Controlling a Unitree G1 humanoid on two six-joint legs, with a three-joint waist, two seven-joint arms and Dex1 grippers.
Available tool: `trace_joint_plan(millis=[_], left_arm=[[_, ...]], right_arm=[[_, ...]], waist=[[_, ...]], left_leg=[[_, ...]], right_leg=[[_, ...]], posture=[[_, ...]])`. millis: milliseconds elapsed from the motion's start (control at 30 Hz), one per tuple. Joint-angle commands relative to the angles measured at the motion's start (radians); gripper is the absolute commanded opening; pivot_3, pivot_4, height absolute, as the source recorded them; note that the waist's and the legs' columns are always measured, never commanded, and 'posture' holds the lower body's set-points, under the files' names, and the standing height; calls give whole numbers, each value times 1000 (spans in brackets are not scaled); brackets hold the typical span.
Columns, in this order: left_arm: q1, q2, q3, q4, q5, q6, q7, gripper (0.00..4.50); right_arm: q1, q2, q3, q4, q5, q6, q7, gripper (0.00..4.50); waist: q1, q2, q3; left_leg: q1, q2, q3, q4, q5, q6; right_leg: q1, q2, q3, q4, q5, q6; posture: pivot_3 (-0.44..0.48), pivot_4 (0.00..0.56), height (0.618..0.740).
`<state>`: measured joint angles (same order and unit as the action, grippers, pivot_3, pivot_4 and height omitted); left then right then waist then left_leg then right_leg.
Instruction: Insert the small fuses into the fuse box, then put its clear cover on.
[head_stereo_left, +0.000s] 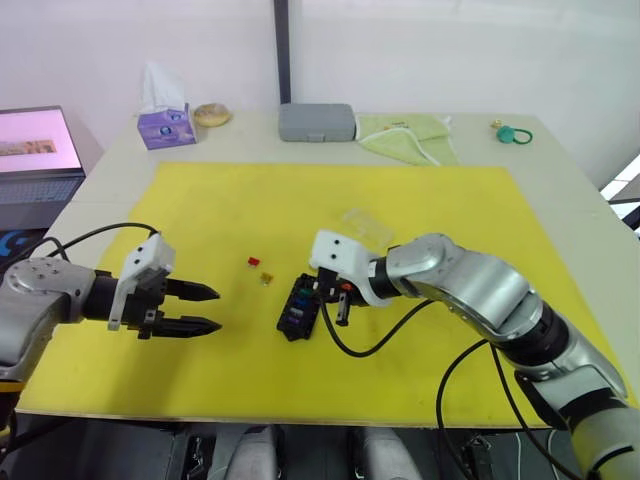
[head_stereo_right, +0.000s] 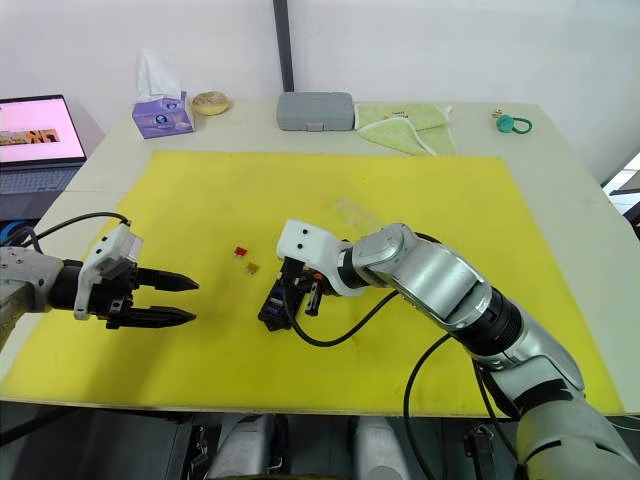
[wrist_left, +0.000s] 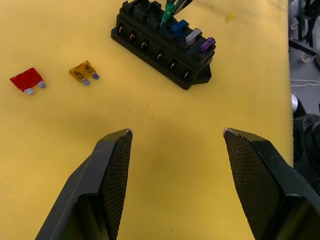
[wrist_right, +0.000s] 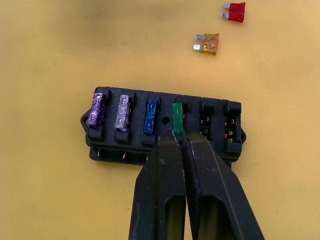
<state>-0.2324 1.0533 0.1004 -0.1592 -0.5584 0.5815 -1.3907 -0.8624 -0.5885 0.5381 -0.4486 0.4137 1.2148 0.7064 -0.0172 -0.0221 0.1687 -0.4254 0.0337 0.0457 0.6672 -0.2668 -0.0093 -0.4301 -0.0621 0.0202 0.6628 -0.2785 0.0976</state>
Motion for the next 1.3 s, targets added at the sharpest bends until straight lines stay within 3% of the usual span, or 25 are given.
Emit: trace_joint_plan(millis=[33,667,767,833,1300], left_arm=[[-10,-1,10,-21,-13,3,5,3055],[5,-9,15,-31,-18,10,20,3055],[5,-10,16,-31,-19,11,21,3119],[5,-11,16,-29,-19,10,22,3119],[-6,-18,10,-13,-11,9,23,3119]], right_arm=[[-13,4,-13,-2,-16,-2,-6,0],[-13,28,-8,26,-23,-4,-6,0],[-12,22,-19,18,-18,2,-5,1020],[-13,17,-31,11,-13,7,-3,1926],[30,16,-119,-45,34,22,4,1926]], waist=[[0,0,0],[-2,0,0],[-2,0,0],[-1,0,0],[-1,0,0]], left_leg=[[0,0,0,0,0,0],[1,0,0,0,0,0],[1,0,0,0,0,0],[1,0,0,0,0,0],[1,0,0,0,0,0]], right_leg=[[0,0,0,0,0,0],[0,0,0,1,0,0],[0,0,0,1,0,0],[0,0,0,1,0,0],[0,0,0,1,0,0]], posture=[[0,150,737],[0,150,737],[0,150,737],[0,150,737],[0,150,737]])
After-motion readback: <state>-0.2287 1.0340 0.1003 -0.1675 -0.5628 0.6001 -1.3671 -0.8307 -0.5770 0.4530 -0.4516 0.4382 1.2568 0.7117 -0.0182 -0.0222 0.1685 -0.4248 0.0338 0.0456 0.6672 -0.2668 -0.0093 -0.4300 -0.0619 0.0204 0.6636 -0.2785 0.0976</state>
